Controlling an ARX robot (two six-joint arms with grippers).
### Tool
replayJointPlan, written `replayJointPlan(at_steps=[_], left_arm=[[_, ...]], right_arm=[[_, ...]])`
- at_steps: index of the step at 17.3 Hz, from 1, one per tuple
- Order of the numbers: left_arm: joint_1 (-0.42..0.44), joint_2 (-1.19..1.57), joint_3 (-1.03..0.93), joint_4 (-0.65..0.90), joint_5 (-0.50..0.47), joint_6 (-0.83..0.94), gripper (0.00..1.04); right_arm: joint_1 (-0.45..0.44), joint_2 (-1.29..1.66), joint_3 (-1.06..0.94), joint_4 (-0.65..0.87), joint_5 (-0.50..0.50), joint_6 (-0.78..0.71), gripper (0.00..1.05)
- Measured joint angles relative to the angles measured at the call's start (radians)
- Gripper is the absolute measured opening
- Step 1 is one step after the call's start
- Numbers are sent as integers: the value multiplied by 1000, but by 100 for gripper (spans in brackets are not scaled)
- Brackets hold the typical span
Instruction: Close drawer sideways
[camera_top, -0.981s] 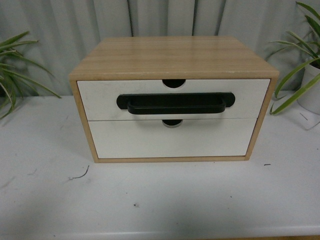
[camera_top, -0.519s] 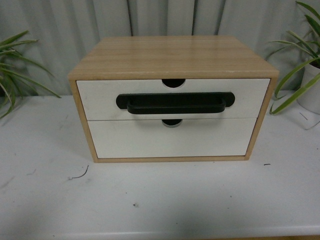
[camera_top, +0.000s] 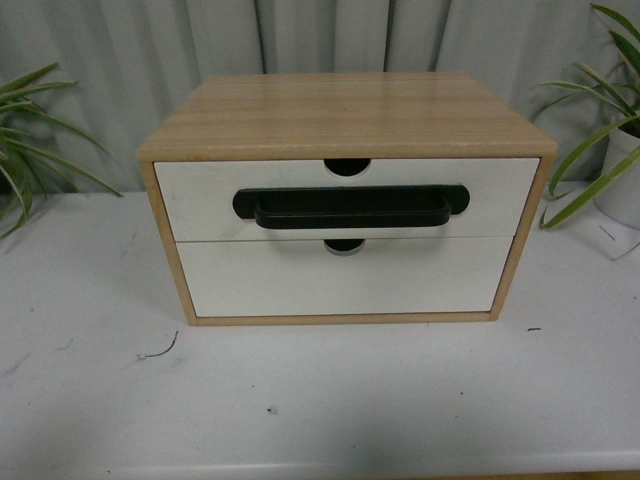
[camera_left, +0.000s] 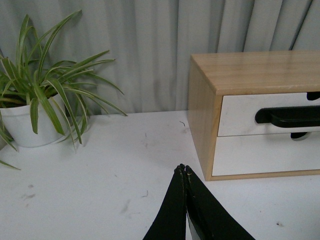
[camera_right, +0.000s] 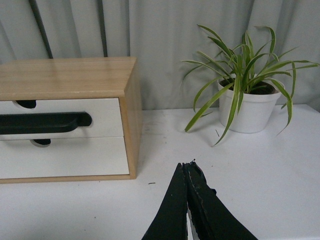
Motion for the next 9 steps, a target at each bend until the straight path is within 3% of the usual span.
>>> replayJointPlan(at_steps=[4, 9], left_arm=[[0, 0, 0, 0, 0, 0, 2], [0, 0, 0, 0, 0, -1, 50]], right_arm=[[0, 0, 0, 0, 0, -1, 2], [0, 0, 0, 0, 0, -2, 50]])
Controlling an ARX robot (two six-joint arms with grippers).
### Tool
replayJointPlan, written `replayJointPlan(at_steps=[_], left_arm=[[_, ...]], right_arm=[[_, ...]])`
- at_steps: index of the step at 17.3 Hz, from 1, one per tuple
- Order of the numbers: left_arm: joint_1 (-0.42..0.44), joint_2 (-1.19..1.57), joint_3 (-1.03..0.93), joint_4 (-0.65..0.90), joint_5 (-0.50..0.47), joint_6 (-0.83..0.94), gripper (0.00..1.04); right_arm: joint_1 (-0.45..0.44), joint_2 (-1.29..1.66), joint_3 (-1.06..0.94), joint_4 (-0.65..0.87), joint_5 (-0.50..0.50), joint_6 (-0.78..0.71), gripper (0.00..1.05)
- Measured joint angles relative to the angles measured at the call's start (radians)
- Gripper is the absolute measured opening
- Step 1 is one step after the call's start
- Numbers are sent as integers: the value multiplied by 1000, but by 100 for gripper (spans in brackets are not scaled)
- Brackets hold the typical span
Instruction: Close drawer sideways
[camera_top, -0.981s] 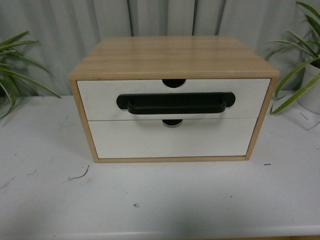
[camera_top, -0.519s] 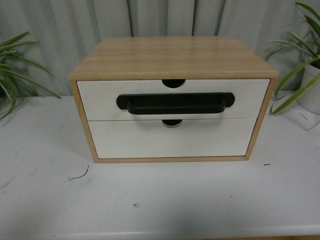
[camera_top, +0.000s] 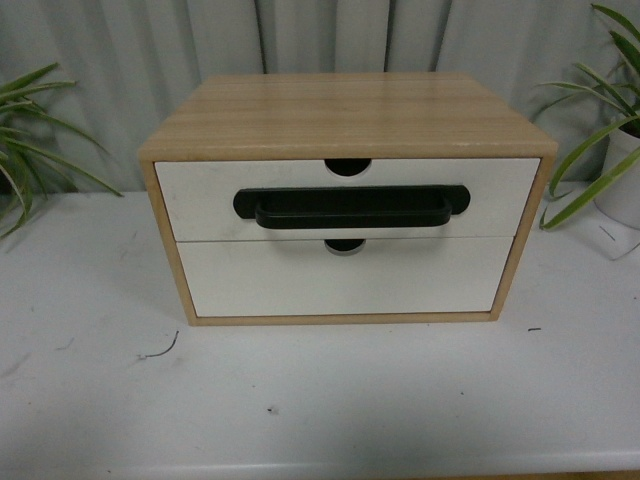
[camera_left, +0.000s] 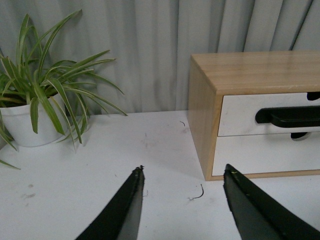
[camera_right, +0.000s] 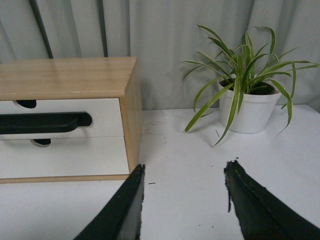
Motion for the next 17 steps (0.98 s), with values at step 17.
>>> replayJointPlan(at_steps=[17], left_arm=[[0, 0, 0, 0, 0, 0, 98]], right_arm=[[0, 0, 0, 0, 0, 0, 98]])
